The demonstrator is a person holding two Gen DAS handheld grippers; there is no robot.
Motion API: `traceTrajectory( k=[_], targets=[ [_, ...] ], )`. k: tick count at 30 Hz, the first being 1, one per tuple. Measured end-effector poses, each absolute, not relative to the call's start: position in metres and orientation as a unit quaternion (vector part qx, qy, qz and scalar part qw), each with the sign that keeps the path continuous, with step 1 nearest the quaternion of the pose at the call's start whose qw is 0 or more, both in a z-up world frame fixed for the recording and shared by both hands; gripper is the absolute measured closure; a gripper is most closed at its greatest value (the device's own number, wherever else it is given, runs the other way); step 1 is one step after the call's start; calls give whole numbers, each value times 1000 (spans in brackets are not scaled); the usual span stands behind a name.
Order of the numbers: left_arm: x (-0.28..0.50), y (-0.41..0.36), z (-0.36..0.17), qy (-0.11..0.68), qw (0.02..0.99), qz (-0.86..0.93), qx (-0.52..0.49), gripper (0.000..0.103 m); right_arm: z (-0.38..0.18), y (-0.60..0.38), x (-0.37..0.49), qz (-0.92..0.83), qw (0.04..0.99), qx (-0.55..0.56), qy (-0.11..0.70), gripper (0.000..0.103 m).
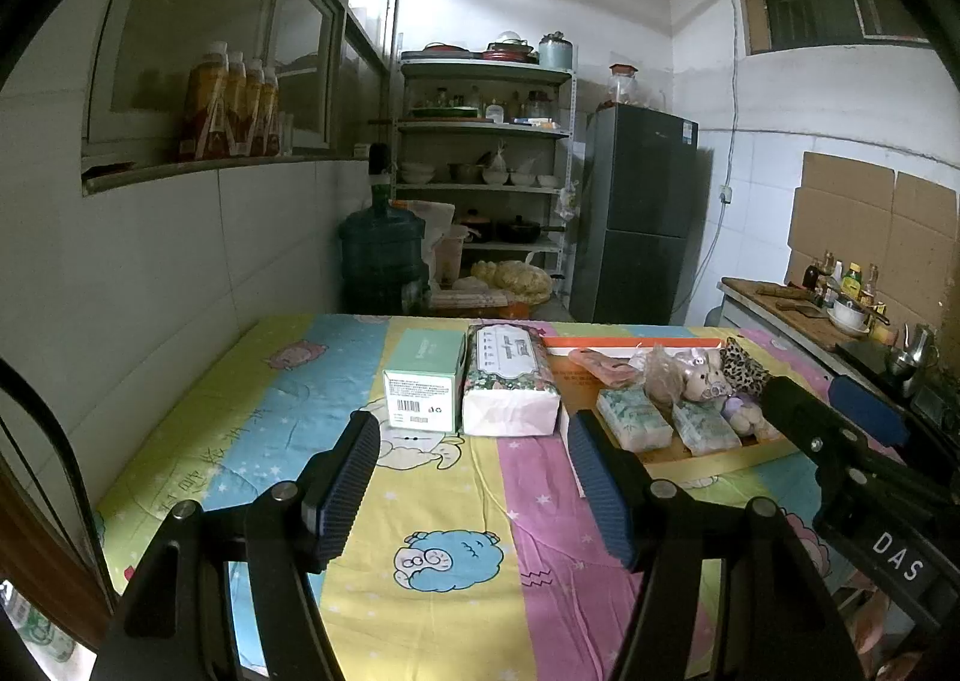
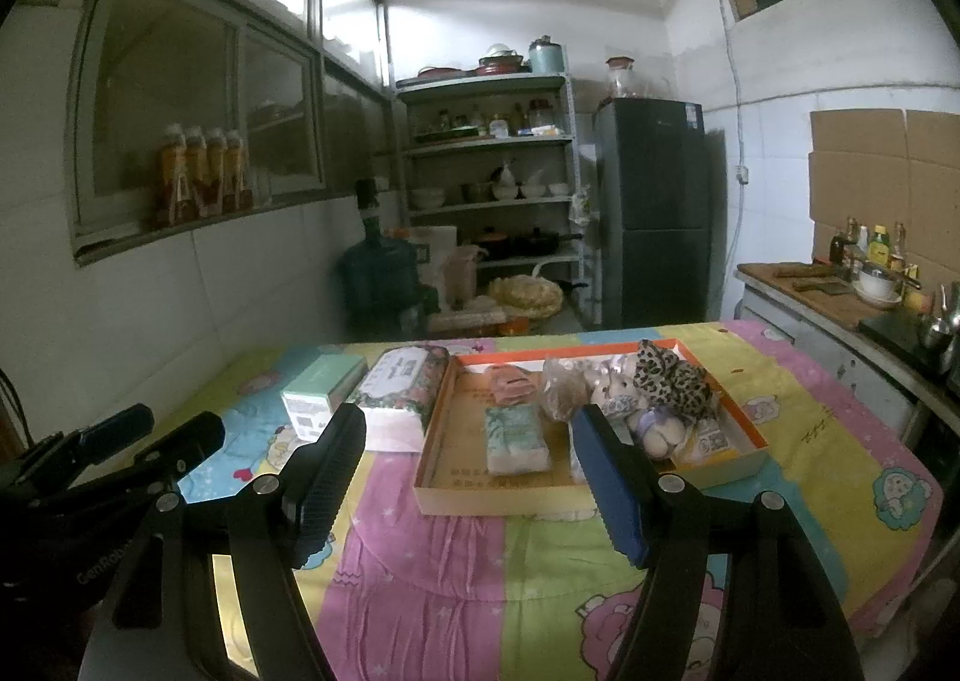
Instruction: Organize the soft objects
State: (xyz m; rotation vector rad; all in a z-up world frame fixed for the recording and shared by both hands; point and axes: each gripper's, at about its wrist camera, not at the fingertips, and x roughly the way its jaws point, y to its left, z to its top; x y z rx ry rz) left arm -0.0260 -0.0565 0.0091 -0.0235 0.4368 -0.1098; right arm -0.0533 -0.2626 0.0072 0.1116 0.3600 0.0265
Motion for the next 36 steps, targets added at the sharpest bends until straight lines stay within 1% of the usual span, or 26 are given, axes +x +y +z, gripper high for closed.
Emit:
traceTrajectory(
  k=[36],
  targets=[
    [-26,-58,7,220,974,-57,-13,38,6,-261,-54,14,982,55,179,30]
  ],
)
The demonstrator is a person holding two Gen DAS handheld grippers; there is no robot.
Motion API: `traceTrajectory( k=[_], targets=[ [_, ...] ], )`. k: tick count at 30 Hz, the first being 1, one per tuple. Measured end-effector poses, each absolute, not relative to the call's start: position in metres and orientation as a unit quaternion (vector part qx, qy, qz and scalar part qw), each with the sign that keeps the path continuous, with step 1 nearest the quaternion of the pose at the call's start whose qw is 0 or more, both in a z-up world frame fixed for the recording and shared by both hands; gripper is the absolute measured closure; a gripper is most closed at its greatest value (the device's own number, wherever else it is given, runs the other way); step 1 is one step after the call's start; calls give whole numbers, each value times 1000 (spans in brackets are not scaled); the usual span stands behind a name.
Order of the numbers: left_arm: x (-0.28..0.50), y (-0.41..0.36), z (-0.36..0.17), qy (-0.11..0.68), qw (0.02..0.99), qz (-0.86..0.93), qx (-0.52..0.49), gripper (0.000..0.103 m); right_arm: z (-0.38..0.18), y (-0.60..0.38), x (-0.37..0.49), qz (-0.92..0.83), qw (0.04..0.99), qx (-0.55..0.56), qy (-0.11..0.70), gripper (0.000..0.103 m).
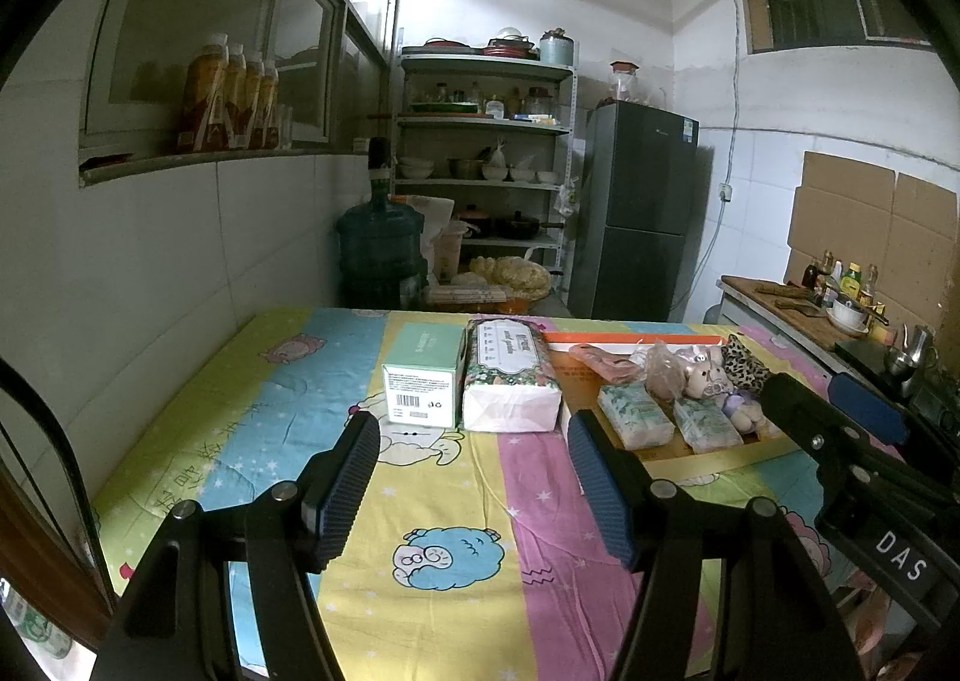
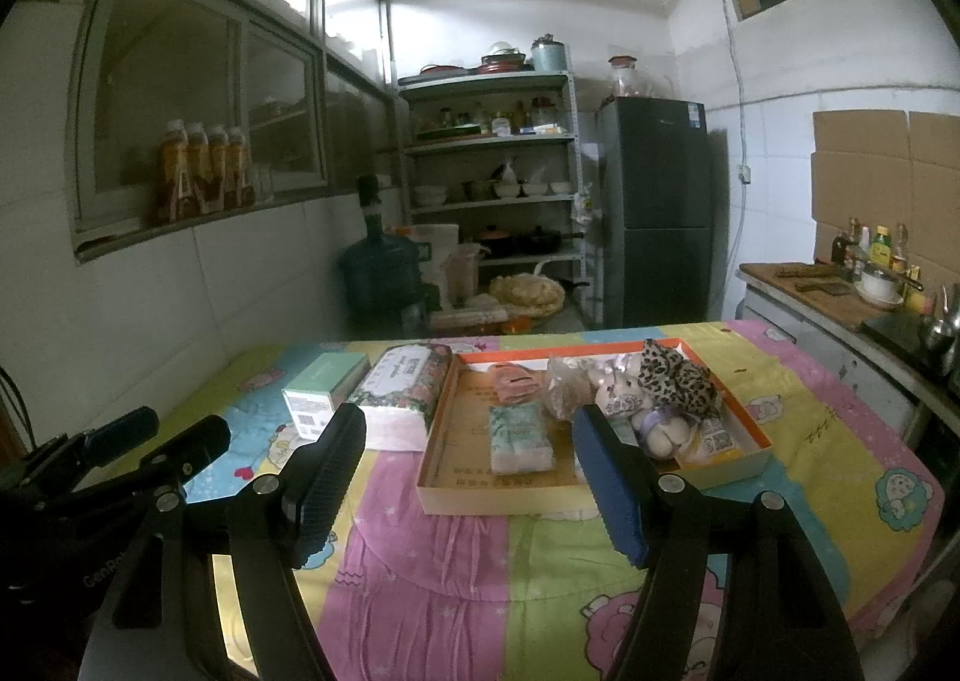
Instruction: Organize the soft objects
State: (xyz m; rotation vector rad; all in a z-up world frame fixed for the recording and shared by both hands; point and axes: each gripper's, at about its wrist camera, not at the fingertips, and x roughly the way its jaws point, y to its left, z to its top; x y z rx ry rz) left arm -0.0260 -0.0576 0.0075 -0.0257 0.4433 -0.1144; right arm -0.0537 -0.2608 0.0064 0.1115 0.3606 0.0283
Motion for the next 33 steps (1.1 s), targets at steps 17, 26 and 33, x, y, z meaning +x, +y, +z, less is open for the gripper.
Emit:
traceTrajectory(
  k=[17,26,33],
  targets=[
    [-26,-58,8,220,974,-57,-14,38,6,-260,-53,13,982,55,179,30],
    [-25,-56,8,220,974,-57,-14,38,6,-259,-53,14,982,55,179,30],
    [-25,-56,8,220,974,-57,-14,38,7,-258,-54,14,982,54,179,30]
  ],
)
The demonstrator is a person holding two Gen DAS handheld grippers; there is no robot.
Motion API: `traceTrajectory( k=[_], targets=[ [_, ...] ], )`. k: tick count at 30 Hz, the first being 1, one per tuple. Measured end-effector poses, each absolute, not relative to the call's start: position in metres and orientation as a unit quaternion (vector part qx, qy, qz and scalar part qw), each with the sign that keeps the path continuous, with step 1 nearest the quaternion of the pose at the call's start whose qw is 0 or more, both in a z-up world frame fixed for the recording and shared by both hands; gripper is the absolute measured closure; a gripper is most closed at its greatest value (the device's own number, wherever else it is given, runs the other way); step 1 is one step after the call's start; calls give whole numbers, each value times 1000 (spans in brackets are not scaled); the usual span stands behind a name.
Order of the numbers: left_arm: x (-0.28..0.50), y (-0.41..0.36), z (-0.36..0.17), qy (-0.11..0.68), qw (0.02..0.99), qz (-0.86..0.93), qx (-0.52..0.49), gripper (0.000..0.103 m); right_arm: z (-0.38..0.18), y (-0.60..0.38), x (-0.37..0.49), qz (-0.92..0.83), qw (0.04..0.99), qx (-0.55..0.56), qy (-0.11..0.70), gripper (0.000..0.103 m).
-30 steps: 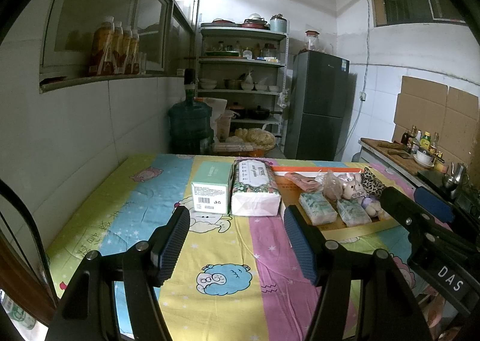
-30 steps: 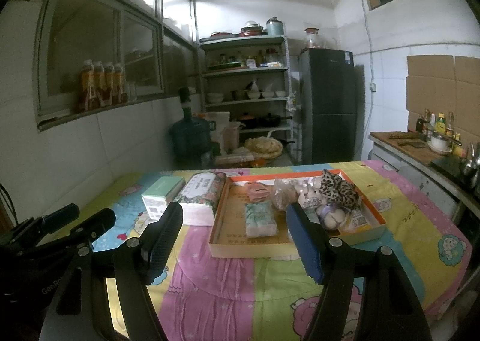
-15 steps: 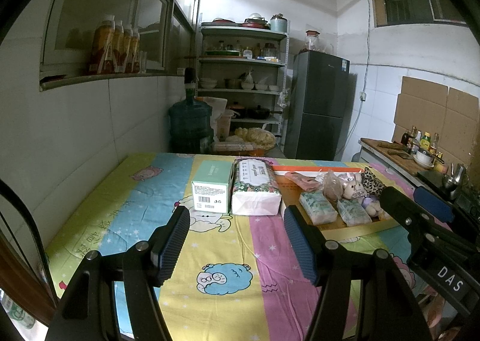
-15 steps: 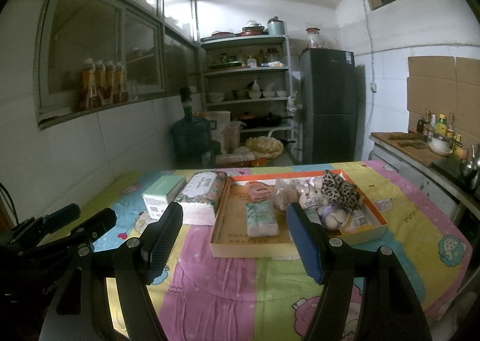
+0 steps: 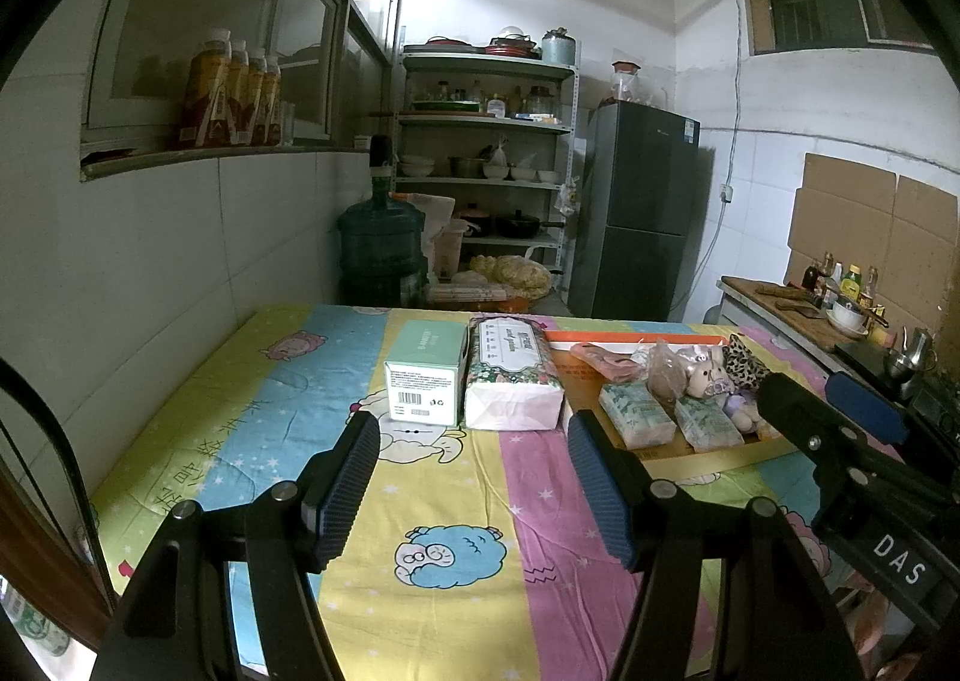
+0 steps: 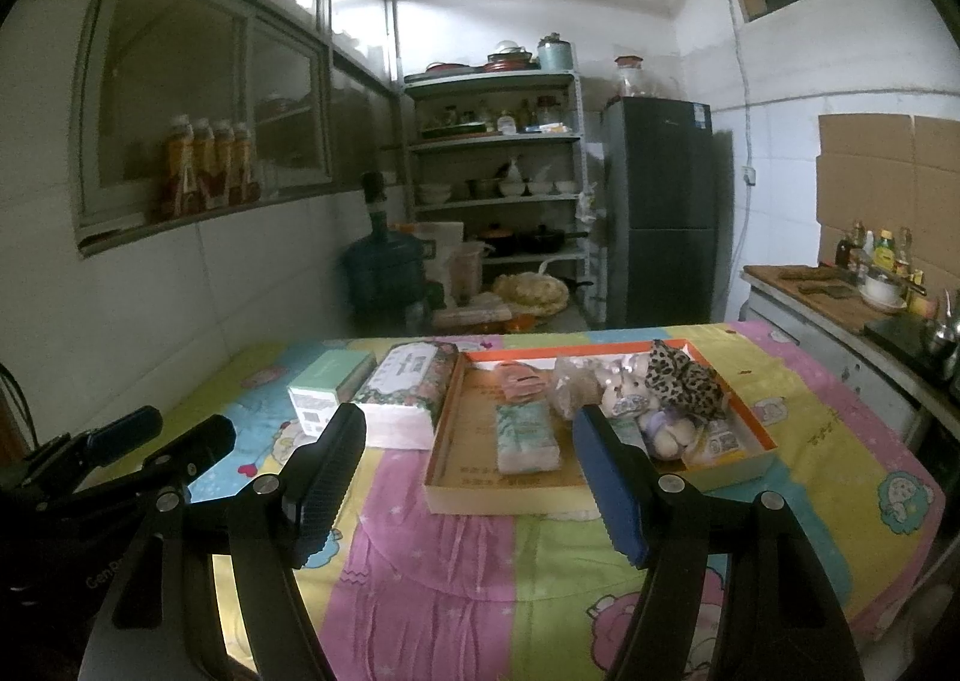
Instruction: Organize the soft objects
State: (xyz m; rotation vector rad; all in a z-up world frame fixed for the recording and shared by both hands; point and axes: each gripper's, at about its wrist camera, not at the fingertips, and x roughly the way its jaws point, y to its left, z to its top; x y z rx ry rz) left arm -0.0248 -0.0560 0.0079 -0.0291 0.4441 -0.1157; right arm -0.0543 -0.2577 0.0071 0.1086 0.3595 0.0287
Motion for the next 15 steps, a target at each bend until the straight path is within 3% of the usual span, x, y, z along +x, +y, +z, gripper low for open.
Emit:
traceTrajectory(
  k=[15],
  targets=[
    [-25,-56,8,221,974,-57,-15,38,7,-257,-54,14,982,54,179,30]
  ],
)
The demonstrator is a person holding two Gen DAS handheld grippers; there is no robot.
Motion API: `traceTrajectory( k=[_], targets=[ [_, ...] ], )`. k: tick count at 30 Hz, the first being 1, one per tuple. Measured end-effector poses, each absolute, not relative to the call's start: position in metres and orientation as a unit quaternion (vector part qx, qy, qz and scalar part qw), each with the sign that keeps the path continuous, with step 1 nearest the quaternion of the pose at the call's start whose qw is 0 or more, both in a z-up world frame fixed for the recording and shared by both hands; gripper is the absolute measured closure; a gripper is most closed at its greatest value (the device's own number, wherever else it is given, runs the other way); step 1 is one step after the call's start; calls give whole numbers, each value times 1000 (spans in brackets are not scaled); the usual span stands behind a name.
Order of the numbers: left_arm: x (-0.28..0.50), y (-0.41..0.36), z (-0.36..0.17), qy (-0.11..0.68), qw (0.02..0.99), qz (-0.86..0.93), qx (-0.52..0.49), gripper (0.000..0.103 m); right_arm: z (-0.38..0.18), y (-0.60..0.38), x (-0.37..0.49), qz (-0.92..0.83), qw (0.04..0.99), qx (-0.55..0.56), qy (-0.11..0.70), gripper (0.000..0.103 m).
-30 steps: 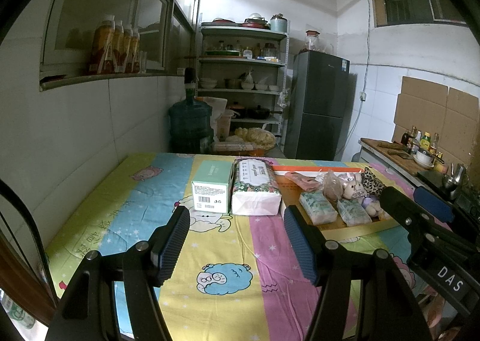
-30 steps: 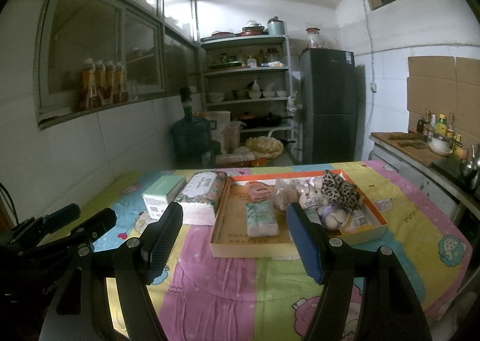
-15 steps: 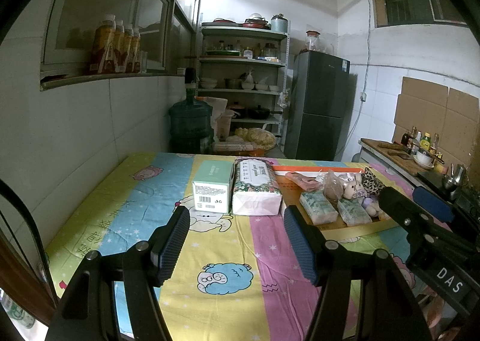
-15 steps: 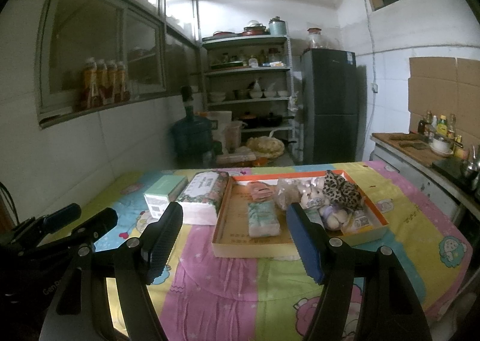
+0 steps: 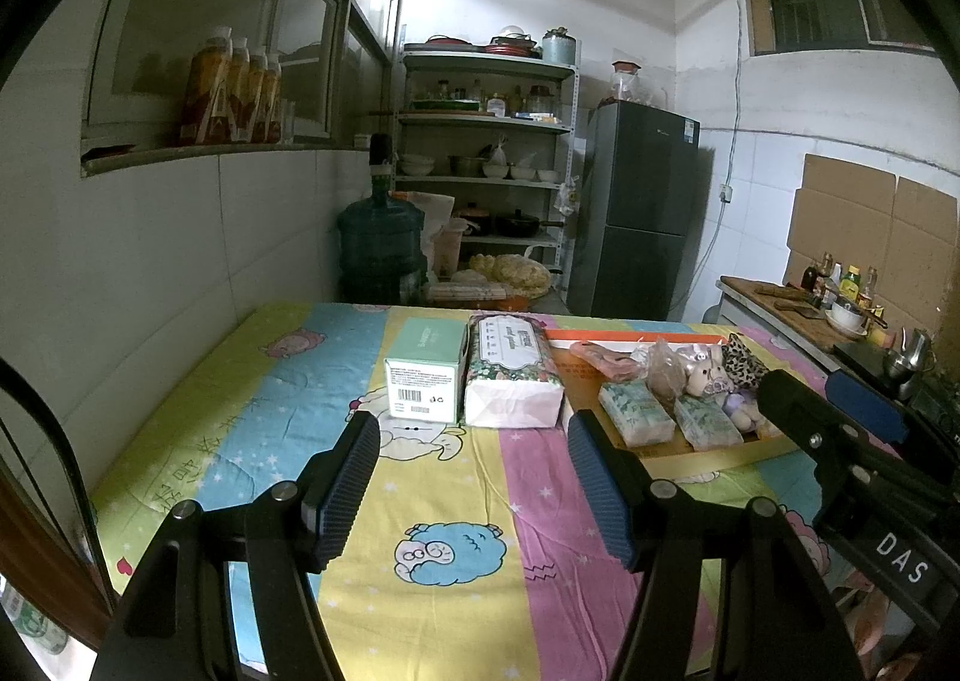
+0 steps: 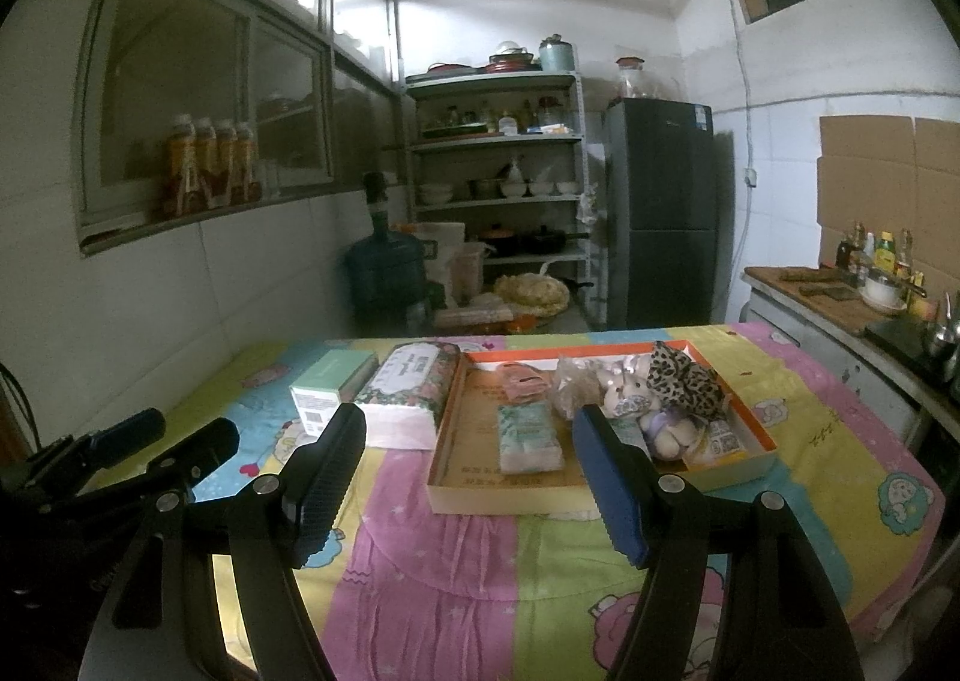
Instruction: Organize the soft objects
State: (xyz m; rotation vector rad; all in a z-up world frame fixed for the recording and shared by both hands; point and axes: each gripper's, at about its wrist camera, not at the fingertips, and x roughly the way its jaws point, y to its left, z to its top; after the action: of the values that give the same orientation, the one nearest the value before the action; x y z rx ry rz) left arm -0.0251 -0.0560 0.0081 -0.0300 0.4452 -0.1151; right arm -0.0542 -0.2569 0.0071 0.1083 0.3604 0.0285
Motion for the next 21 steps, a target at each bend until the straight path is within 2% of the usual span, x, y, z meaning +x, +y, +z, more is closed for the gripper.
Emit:
traceTrajectory(
  k=[21],
  targets=[
    [-25,-56,8,221,973,-57,-16,38,7,-255,-55,14,982,52,179,30]
  ],
)
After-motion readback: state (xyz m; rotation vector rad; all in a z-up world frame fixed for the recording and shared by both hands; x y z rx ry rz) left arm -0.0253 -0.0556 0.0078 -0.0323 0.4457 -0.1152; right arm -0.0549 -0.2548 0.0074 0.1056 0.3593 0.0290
